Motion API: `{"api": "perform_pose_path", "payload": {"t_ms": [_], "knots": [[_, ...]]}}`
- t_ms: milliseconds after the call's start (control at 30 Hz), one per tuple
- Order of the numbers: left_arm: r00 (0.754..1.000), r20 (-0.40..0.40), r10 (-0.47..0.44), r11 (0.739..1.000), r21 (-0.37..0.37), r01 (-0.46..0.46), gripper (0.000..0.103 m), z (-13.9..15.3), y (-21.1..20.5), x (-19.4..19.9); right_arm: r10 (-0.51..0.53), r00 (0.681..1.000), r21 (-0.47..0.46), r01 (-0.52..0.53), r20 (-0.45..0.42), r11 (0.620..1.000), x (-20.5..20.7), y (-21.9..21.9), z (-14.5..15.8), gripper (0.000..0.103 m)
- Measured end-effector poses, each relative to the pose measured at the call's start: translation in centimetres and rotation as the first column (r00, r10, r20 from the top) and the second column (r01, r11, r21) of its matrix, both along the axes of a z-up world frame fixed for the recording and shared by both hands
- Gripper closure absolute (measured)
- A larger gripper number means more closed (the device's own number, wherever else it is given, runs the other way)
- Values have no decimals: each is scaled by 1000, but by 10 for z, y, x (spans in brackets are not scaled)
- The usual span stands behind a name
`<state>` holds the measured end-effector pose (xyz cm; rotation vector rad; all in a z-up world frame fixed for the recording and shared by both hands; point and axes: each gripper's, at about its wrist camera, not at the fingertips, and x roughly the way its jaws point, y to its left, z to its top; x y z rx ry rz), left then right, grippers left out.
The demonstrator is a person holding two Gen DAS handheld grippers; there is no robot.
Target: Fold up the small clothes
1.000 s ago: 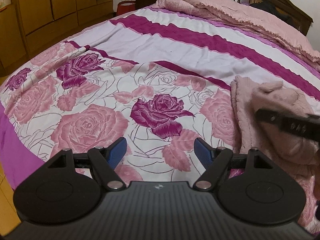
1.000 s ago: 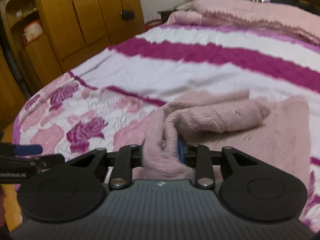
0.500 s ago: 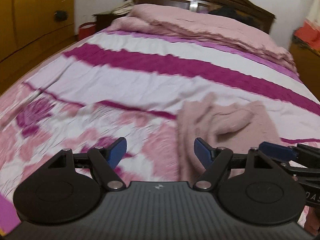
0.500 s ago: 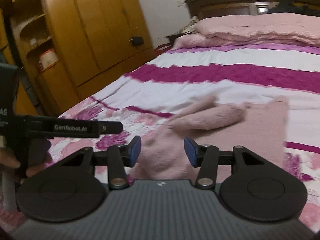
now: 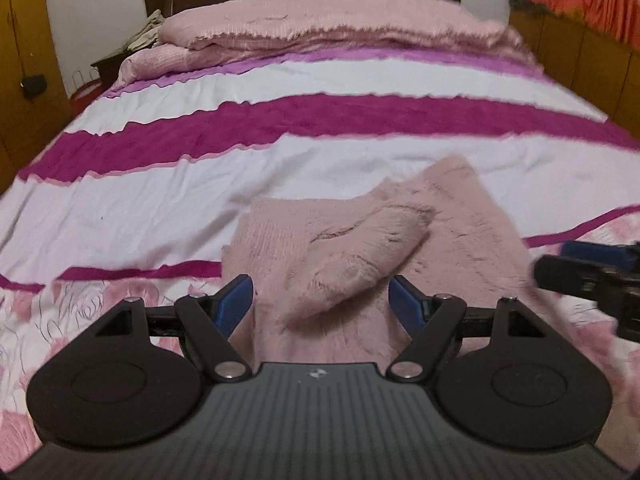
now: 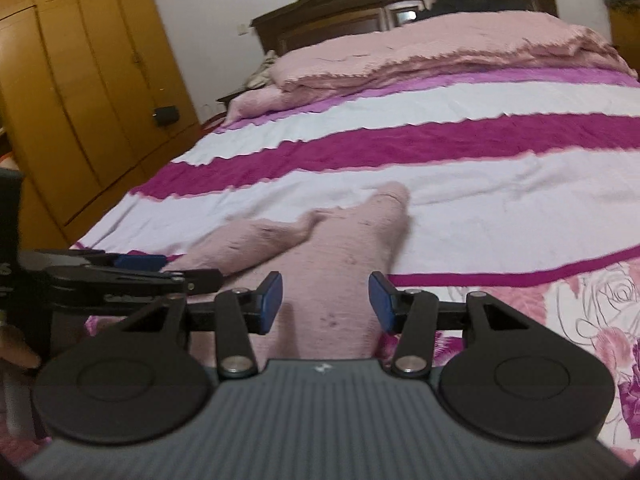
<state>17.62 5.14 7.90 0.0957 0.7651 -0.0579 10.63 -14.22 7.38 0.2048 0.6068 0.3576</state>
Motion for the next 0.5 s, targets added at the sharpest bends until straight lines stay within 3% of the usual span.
{"api": "perform_pose_path", "payload": {"t_ms": [67, 100, 133, 167, 200, 267, 433, 500], "knots": [[1000, 5, 8, 1000, 25, -8, 23, -7, -5, 10, -15, 1000, -6, 15, -10, 1000, 2, -1, -6, 52], [1000, 25, 8, 1000, 22, -8, 29, -8, -6, 12, -31, 999, -11, 31, -12, 999, 4, -2, -9, 52], [999, 48, 4, 1000, 6, -4, 39, -9, -6, 13, -51, 999, -13, 51, -13, 999, 5, -4, -11, 52], [998, 57, -1, 1000, -25, 3, 70, -8, -3, 14, -75, 997, -6, 74, -19, 997, 7, -6, -13, 52], [999, 53, 8, 998, -55, -6, 84, -8, 0, 16, -85, 996, 8, 85, -24, 996, 9, -8, -15, 52], [996, 74, 59, 993, -110, -51, 91, -3, 13, 16, -81, 996, 40, 83, -38, 996, 15, -10, -17, 52], [983, 89, 159, 981, -126, -148, 92, 2, 46, 21, 47, 996, 107, -38, -80, 993, 30, 7, -22, 51], [981, 56, 186, 975, -132, -177, 92, -4, 57, 25, 50, 998, 33, -49, -37, 998, 26, 27, -21, 51]]}}
